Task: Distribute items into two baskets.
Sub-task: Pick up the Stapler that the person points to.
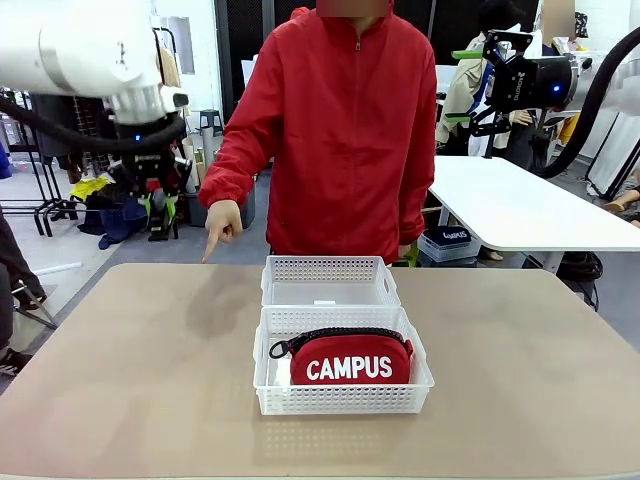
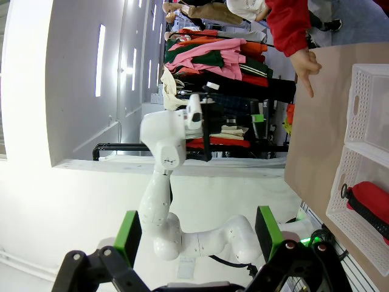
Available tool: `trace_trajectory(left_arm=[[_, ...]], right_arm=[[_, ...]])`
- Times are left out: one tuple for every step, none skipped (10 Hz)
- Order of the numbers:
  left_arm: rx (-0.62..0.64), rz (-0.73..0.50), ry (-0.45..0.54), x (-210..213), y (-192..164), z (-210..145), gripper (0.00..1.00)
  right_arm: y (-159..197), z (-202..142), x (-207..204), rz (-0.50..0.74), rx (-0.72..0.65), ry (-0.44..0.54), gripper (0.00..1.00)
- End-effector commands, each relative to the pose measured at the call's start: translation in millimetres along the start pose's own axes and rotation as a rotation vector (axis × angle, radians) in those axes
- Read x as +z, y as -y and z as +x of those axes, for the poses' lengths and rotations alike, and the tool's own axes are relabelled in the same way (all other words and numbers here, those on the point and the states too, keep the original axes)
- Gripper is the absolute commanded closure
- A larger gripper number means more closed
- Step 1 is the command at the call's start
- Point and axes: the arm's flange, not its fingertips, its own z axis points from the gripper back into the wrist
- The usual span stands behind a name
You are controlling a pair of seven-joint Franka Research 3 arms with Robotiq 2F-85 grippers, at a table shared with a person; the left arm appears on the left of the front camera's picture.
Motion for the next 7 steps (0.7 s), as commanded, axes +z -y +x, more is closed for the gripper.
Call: trace_trajectory(left_arm=[[0.014, 0.024, -0.014, 28.2, 12.9, 9.6, 1.00], [-0.005, 0.014, -0.027, 46.3, 16.1, 10.6, 1.00], [-0.029, 0.024, -0.048, 64.0, 18.8, 9.5, 1.00], [-0.046, 0.044, -0.042, 82.9, 22.4, 8.3, 1.00], [-0.065, 0.044, -0.045, 99.8, 25.4, 6.2, 1.00], [-0.069, 0.041, -0.029, 115.7, 28.9, 6.0, 1.00], [-0.075, 0.034, -0.028, 129.1, 30.8, 5.8, 1.00]], right_arm=[[-3.4, -0.8, -0.4, 0.008, -0.013, 0.002, 0.00], [-3.4, -0.8, -0.4, 0.008, -0.013, 0.002, 0.00], [-3.4, -0.8, -0.4, 0.008, -0.013, 0.002, 0.00], [-3.4, -0.8, -0.4, 0.008, -0.013, 0.002, 0.00], [-3.4, -0.8, -0.4, 0.008, -0.013, 0.002, 0.00], [-3.4, -0.8, -0.4, 0.008, -0.013, 0.002, 0.00], [-3.4, -0.8, -0.4, 0.008, -0.013, 0.002, 0.00]])
